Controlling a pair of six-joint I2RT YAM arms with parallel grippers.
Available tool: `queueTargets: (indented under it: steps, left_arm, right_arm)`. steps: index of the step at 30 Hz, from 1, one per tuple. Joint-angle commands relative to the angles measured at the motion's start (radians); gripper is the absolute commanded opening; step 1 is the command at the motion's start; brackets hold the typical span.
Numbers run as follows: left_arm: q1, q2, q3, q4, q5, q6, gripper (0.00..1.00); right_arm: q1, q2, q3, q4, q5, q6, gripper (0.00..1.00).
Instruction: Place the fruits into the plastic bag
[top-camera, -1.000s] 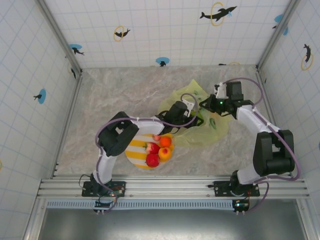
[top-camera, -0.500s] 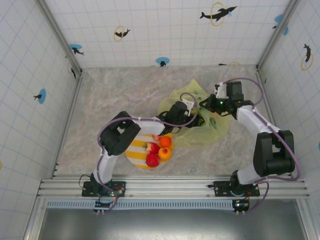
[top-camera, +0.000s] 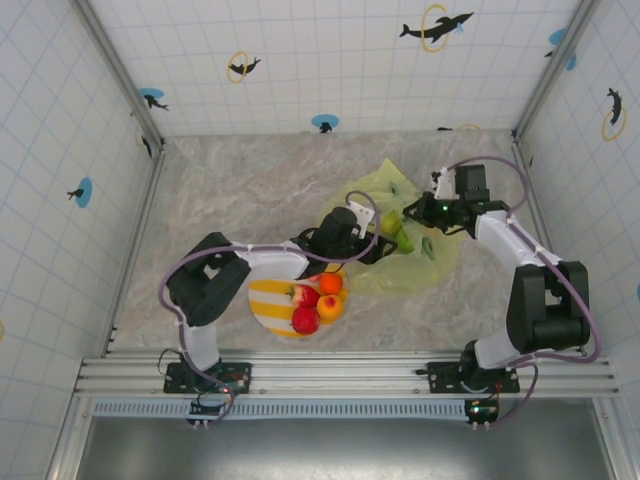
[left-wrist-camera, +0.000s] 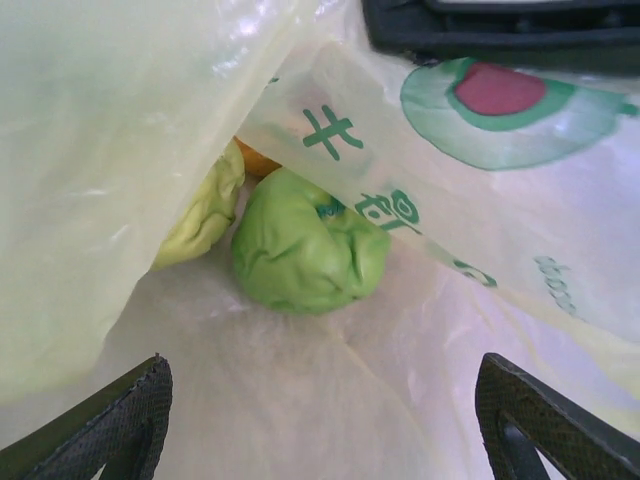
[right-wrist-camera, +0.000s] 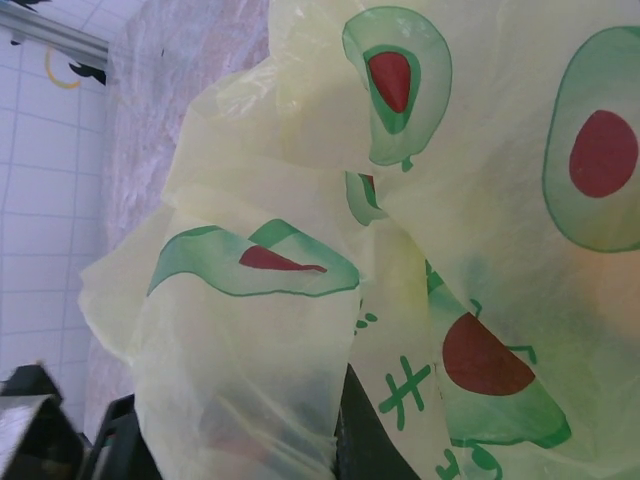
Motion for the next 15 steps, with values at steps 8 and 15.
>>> queueTargets:
  steps: [8,15]
  left_arm:
    - [0.043,-0.224,-0.123,-0.141,-0.018,0.097,0.8]
    - [0.067,-0.441,-0.249,-0.268,-0.076,0.079,0.8]
  right_arm:
    - [-0.003,-0.018,0.012,-0.023,0.018,-0.039,0.05]
    - [-0.003,-0.016,0.013,-0.019,0.02,-0.04,0.05]
